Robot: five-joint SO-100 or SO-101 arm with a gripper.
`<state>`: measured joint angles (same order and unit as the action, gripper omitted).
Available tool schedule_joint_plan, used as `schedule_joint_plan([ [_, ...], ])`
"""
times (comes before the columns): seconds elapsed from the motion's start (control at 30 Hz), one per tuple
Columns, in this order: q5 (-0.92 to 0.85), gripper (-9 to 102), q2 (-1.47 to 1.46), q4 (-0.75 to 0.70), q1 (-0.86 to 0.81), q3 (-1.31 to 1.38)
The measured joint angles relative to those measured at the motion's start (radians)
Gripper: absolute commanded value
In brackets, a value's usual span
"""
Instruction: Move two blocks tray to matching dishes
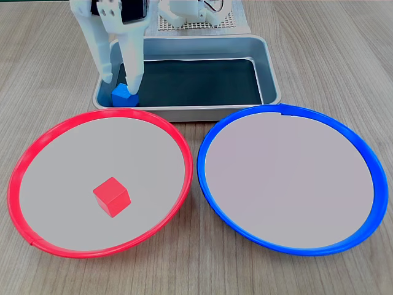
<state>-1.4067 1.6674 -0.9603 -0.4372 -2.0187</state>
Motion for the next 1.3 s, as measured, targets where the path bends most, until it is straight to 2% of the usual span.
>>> schedule_joint_plan([
  [0.13, -0.025, 14, -0.037, 0.048, 0.003, -0.014],
  [0.23, -0.043, 6, -0.057, 0.077, 0.009, -0.029],
  [0.27, -0.052, 0, -0.060, 0.084, 0.009, -0.035],
  [0.43, -0.055, 0, -0.060, 0.080, 0.011, -0.040],
  [0.6, 0.055, 0, -0.034, -0.120, 0.095, 0.123],
  [0.7, 0.199, 0, -0.020, -0.342, 0.242, 0.267],
  [0.83, 0.428, 0, -0.035, -0.385, 0.420, 0.422],
  [1.0, 0.664, 0, -0.098, -0.218, 0.597, 0.494],
  [1.07, 0.704, 0, -0.140, -0.086, 0.666, 0.468],
  [1.13, 0.715, 0, -0.173, 0.026, 0.681, 0.416],
  [1.2, 0.715, 0, -0.222, 0.230, 0.676, 0.318],
  [1.3, 0.701, 2, -0.259, 0.425, 0.687, 0.261],
])
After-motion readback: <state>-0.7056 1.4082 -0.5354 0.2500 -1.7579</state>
